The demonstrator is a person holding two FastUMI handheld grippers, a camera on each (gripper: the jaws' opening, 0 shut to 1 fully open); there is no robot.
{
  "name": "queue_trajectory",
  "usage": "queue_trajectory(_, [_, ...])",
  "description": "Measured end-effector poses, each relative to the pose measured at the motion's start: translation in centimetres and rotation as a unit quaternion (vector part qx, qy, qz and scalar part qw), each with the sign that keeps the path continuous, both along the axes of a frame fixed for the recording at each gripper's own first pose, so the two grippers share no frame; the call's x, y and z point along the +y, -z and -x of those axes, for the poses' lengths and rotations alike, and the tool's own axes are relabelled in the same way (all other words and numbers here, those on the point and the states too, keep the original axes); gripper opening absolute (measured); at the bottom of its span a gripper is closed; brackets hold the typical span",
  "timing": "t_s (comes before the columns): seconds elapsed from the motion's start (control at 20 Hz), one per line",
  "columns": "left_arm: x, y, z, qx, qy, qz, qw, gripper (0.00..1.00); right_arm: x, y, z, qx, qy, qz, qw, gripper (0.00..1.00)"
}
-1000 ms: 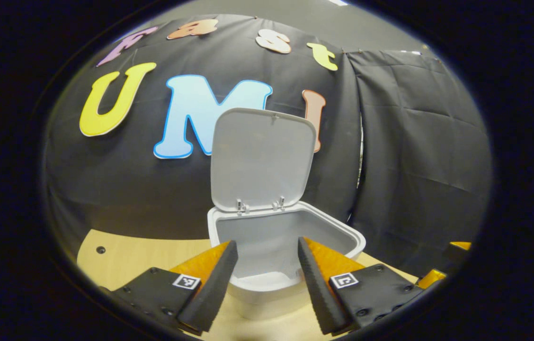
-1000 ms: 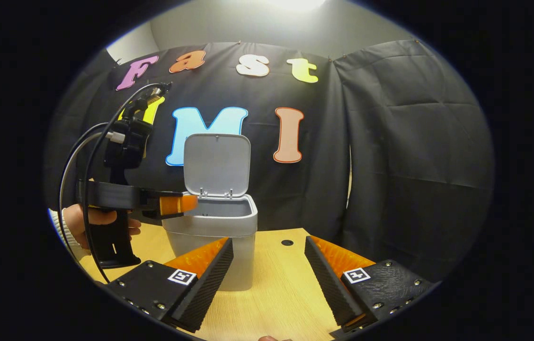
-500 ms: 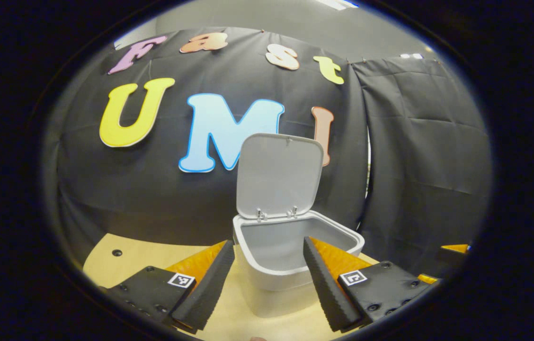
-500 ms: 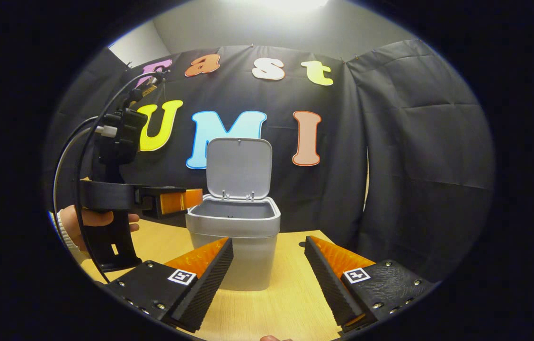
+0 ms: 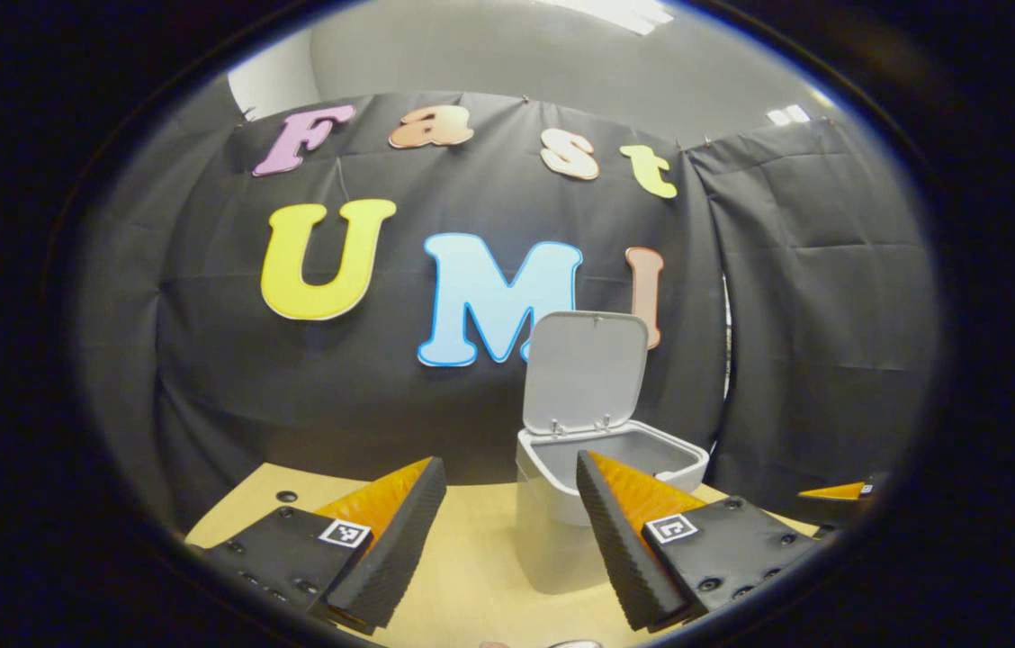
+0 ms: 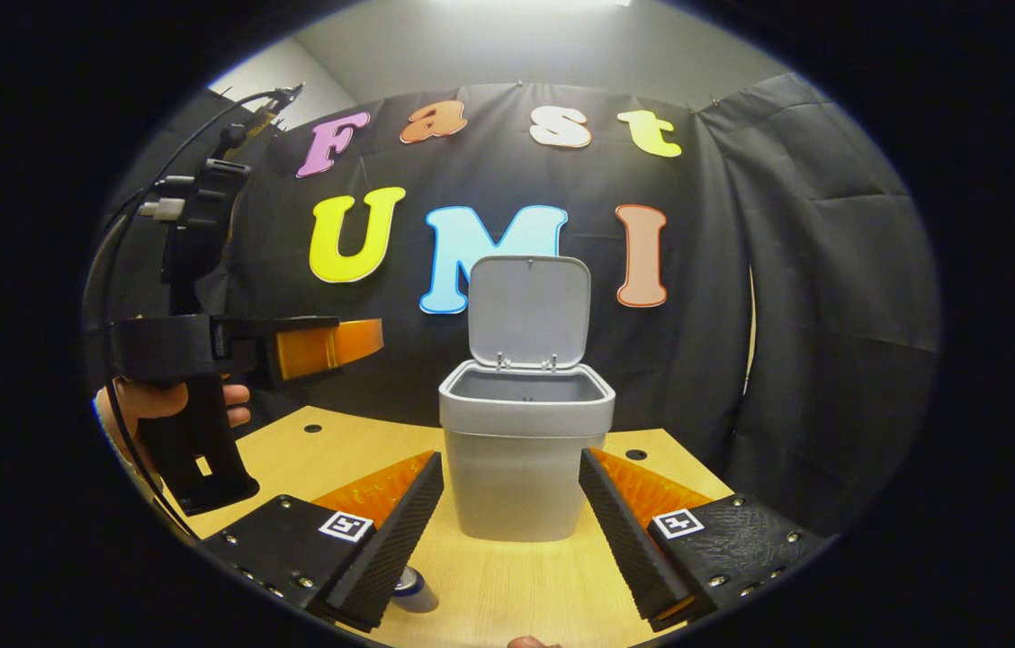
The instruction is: Press the lid of the desktop garbage bin to open it, pick up the crumpled paper on the desktop and throw it into the bin, then pick up the pop can on the desktop and drop it into the bin, and finally close the garbage bin lid.
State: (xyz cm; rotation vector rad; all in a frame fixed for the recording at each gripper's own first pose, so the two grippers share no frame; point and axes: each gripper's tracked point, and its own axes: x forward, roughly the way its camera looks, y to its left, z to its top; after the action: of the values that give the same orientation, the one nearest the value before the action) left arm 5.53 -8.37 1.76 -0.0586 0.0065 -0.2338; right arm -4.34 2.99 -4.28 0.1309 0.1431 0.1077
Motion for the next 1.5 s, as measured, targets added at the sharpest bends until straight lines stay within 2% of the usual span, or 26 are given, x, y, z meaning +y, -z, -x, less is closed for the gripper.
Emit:
queue_trajectory(0.2, [3.5, 0.4, 1.7, -0.001, -0.011, 0.002, 1.0, 0.95, 2.8, 0.8, 0.5, 0.018, -0.015, -0.005, 1.0, 0.98])
queue_trajectory(0.25, [4.2, 0.7, 2.0, -0.001, -0.013, 0.0, 1.0, 0.96, 3.5, 1.2, 0.6, 0.027, -0.018, -0.005, 0.999, 0.94])
queue_trajectory(0.3, [5.0, 1.0, 2.4, 0.0, -0.015, -0.002, 1.0, 0.96, 4.2, 1.6, 0.8, 0.035, -0.021, -0.006, 0.999, 0.98])
queue_trajectory(0.45, [6.8, 1.4, 3.5, 0.0, -0.014, -0.009, 1.0, 0.96, 6.4, 3.4, 1.2, 0.072, -0.035, -0.01, 0.997, 0.98])
queue_trajectory(0.7, [9.3, 1.6, 5.1, -0.006, -0.026, -0.022, 0.999, 0.96, 9.6, 6.1, 1.4, 0.125, -0.078, -0.008, 0.989, 0.98])
queue_trajectory(1.0, [10.2, 2.1, 6.3, -0.003, -0.045, -0.017, 0.999, 0.96, 12.1, 10.7, 1.0, 0.203, -0.14, -0.009, 0.969, 0.98])
queue_trajectory(1.5, [11.3, 4.3, 6.7, 0.027, -0.088, -0.015, 0.996, 0.96, 13.4, 17.8, 2.3, 0.306, -0.197, 0.032, 0.931, 0.98])
